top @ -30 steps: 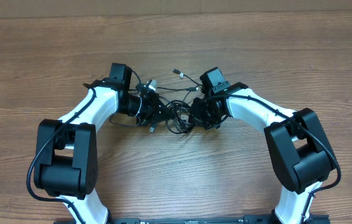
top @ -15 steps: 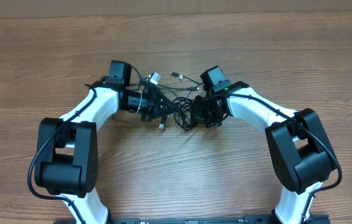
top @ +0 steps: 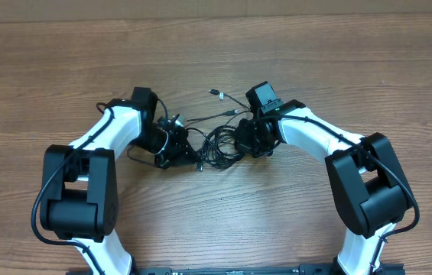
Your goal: Untangle cables
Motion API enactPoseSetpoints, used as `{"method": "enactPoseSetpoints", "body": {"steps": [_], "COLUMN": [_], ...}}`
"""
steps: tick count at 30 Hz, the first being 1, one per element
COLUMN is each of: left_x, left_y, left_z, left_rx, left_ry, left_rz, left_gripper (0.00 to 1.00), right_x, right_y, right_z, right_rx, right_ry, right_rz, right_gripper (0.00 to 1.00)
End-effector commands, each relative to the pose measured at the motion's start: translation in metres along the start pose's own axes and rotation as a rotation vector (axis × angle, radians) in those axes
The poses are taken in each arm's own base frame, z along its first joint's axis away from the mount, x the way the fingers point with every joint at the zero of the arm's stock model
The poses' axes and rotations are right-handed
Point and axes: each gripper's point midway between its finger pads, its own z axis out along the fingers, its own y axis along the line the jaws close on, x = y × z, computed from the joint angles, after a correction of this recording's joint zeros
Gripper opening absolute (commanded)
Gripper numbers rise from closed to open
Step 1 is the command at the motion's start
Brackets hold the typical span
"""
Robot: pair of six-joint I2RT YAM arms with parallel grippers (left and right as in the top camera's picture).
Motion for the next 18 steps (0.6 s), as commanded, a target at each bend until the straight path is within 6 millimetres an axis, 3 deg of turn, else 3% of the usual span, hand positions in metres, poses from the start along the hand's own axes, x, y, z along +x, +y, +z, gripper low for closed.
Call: {"method": "enactPoseSetpoints", "body": {"steps": [1,5,8,10,14,18], "left_x": [-0.007,-0.016,-0.022,-0.023,-0.024,-0.023], "left_y": [0.019,0.053,0.095,0.112,0.113,0.115], "left_z": [-0.025,-0.041,-0.057,-0.066,-0.065,-0.066], "left_rx": [-0.047,-0.172,-0.394,-0.5,-0.532,-0.56], "left_ry": [-0.056,-0.106,-0.16,-0.188,-0.2,-0.2], "left_rz": [0.053,0.004,-0.092,-0.143,-0.161,-0.153], "left_gripper": [0.04,0.05,0.05,0.08,0.21,0.43], "right_x": [-0.006,-0.006,-0.006,-0.006,-0.006,-0.004], "right_y": [-0.033,-0.033,-0.033,-0.033,-0.033,-0.03], "right_z": [0.01,0.01,0.01,0.01,0.01,0.01], "right_rx": [0.119,0.119,0.119,0.119,0.117,0.103], "right_ry": [-0.034,-0.034,-0.034,-0.034,-0.035,-0.023], "right_rz": [0.028,0.028,0.028,0.028,0.028,0.011], "right_gripper": [0.05,0.05,0.05,0.05,0.05,0.04]}}
